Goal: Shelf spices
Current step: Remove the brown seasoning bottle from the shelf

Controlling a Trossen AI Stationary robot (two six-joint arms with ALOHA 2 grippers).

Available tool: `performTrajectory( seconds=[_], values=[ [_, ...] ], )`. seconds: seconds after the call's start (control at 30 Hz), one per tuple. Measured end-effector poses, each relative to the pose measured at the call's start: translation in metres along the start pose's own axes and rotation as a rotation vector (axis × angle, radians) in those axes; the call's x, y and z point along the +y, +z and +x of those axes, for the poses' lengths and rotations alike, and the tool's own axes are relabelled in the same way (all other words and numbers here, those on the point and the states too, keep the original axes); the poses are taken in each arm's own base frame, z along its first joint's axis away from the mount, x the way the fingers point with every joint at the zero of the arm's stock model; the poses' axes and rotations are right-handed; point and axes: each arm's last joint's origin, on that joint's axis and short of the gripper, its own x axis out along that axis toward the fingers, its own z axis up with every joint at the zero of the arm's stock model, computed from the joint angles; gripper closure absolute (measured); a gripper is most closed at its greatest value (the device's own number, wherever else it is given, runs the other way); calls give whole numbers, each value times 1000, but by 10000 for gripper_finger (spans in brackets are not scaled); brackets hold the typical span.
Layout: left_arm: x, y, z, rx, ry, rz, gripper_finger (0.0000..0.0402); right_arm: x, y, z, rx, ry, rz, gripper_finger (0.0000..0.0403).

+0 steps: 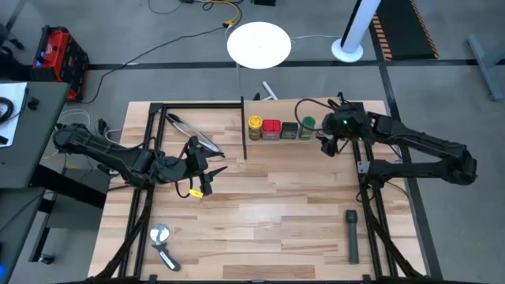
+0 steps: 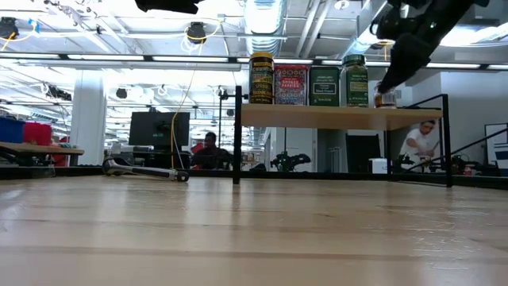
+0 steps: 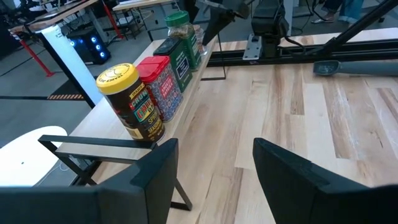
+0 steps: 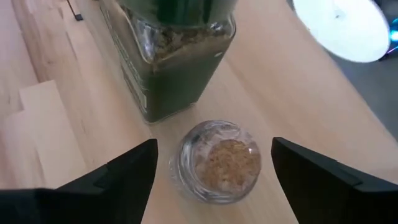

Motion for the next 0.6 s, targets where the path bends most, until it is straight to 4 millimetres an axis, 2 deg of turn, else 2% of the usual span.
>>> performTrajectory(
  seconds=[0.13,0.3,0.6],
  values=[
    [0,0,0,0,0,0,201,-2,0,6,30,-6,7,92],
    [0,0,0,0,0,0,201,-3,0,7,41,-4,1,121],
    [0,0,0,0,0,-6,201,-2,-2,5,48,22,3,215]
  ],
)
